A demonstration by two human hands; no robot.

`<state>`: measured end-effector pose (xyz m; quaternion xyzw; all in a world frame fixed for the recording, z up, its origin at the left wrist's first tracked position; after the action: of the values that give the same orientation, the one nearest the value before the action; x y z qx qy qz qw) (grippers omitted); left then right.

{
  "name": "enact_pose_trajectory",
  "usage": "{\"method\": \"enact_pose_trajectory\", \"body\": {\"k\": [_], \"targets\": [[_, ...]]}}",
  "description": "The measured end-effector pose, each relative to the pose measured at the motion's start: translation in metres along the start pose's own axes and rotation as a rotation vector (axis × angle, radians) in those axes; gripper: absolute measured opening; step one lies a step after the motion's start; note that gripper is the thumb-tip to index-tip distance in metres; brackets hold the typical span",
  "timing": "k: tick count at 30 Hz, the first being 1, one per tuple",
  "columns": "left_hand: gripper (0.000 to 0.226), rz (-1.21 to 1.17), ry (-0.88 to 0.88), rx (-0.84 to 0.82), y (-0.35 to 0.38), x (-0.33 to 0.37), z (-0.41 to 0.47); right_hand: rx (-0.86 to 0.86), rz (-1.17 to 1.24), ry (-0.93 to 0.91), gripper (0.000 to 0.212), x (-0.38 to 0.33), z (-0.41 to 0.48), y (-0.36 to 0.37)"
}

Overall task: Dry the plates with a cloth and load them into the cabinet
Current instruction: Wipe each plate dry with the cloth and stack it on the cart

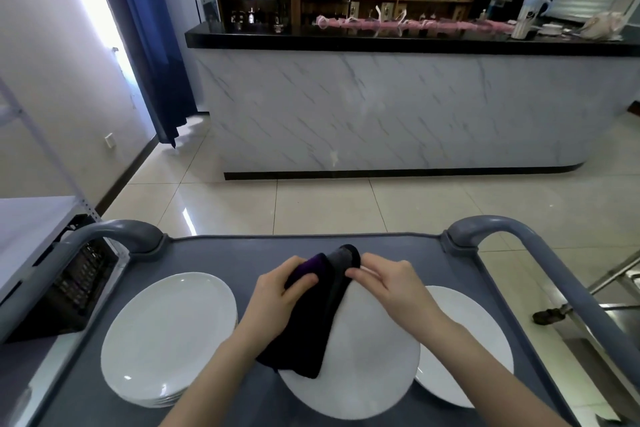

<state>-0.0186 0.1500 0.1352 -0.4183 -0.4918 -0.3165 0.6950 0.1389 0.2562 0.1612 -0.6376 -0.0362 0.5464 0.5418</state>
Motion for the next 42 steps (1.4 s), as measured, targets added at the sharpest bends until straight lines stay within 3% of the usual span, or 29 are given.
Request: {"method": "enact_pose_trajectory", "body": {"k": [4,9,14,17,20,24,27,29,31,33,36,38,42], "targets": [[0.019,-0.126,-0.077,0.114,-0.002,-0.017,-0.008,0.097,0.100,0.074,0.016,0.010,-0.007,-0.009],[0.017,-0.299,-0.257,0.409,0.001,-0.045,-0.030,0.521,0.267,0.327,0.019,0.026,-0.033,-0.025],[0.012,-0.370,-0.331,0.508,0.016,-0.051,-0.042,0.707,0.460,0.607,0.020,0.048,-0.059,0.002],[0.012,-0.327,-0.368,0.515,0.020,-0.054,-0.046,0.673,0.434,0.623,0.027,0.052,-0.063,0.008],[0.013,-0.249,-0.285,0.433,0.010,-0.046,-0.033,0.580,0.304,0.496,0.020,0.045,-0.057,-0.006],[0.013,-0.038,-0.124,0.178,-0.002,-0.022,-0.008,0.287,0.136,0.206,0.019,0.025,-0.034,-0.022],[0.019,0.045,-0.101,-0.013,0.007,-0.017,0.000,0.119,0.003,0.094,0.017,0.012,-0.019,-0.014],[0.017,0.046,-0.109,0.034,0.003,-0.017,0.001,0.180,0.023,0.090,0.016,0.007,-0.017,-0.017],[0.013,-0.039,-0.156,0.203,-0.006,-0.024,-0.004,0.316,0.094,0.144,0.022,0.008,-0.022,-0.025],[0.014,-0.184,-0.240,0.380,-0.007,-0.037,-0.018,0.496,0.204,0.279,0.024,0.013,-0.031,-0.029],[0.016,-0.350,-0.355,0.520,0.013,-0.050,-0.042,0.707,0.351,0.487,0.021,0.018,-0.045,-0.016],[0.016,-0.435,-0.392,0.558,0.018,-0.055,-0.049,0.693,0.378,0.494,0.020,0.020,-0.049,-0.005],[0.016,-0.341,-0.292,0.511,-0.007,-0.050,-0.043,0.457,0.294,0.370,0.012,0.028,-0.047,-0.007]]}}
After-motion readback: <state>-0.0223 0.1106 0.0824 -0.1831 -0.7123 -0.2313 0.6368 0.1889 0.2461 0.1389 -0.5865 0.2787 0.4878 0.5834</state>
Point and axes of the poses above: each hand's wrist, its own z-axis towards the middle knuckle, its own y-axis out of the palm, x = y × z, the point moved 7 cm from there along z, towards the middle knuckle, and after that the axes turned 10 degrees about -z, right-handed, at the moved point
